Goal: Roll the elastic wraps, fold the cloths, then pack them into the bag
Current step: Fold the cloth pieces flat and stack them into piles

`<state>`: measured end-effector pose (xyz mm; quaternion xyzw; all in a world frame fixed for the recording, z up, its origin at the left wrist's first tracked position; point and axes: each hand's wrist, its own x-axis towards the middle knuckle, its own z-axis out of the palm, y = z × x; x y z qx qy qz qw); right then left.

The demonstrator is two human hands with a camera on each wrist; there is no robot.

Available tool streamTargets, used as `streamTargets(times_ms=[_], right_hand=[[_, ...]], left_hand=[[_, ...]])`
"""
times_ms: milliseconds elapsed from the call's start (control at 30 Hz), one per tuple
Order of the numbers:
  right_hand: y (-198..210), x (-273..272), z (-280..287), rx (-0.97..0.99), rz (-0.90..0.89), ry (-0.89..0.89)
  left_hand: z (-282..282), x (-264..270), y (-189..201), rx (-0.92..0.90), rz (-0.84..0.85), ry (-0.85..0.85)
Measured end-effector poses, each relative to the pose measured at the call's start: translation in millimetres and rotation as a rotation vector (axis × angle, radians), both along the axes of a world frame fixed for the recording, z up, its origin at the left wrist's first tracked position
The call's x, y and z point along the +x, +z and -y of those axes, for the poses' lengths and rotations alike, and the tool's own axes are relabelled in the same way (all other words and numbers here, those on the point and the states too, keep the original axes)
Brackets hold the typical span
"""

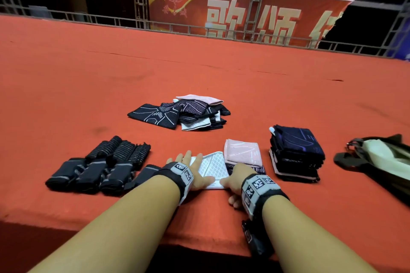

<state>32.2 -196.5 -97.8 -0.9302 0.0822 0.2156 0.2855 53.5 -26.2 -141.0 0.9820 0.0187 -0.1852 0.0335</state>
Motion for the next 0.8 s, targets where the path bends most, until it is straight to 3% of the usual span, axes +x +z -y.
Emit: streamTargets(times_ms=[100,233,433,667,800], right_hand=[[5,5,-5,-0.227,0.309,0.272],[-3,10,-15,-0.287,0.301,0.527],[-4,20,-3,-0.265,0.163,0.604],[-5,13,-14,-0.454,0.27,0.681],[2,11,-19,-0.478,0.31,0.665]], left_hand=[[-5,7,5,0.001,-0.025,-0.006],[-6,9,0,-0.015,-0.014,-0.002],[-8,11,6,0.018,-0.033,-0.014],[0,11,25,0.055,-0.018,-0.039],[-3,6,42,-0.132,-0.031,-0.024]])
